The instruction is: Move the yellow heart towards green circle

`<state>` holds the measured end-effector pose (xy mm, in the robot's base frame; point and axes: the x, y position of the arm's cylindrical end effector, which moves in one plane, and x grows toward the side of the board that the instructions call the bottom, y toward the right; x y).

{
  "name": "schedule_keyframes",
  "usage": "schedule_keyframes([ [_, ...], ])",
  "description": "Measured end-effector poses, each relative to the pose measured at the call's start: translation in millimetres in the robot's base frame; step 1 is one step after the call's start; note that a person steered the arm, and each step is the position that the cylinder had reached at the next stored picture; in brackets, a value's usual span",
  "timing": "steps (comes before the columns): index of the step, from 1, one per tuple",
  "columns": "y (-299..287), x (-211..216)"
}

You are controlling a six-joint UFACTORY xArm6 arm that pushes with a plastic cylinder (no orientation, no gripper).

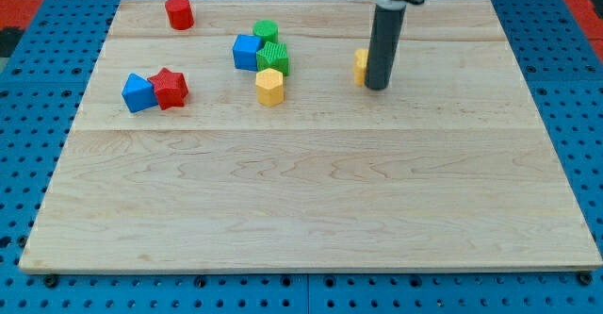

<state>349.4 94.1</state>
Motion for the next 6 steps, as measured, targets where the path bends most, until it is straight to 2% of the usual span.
schedule_keyframes([
  [2,-40,-90],
  [3,-53,-108],
  [4,0,-119],
  [5,-24,-147],
  [6,-55,-147],
])
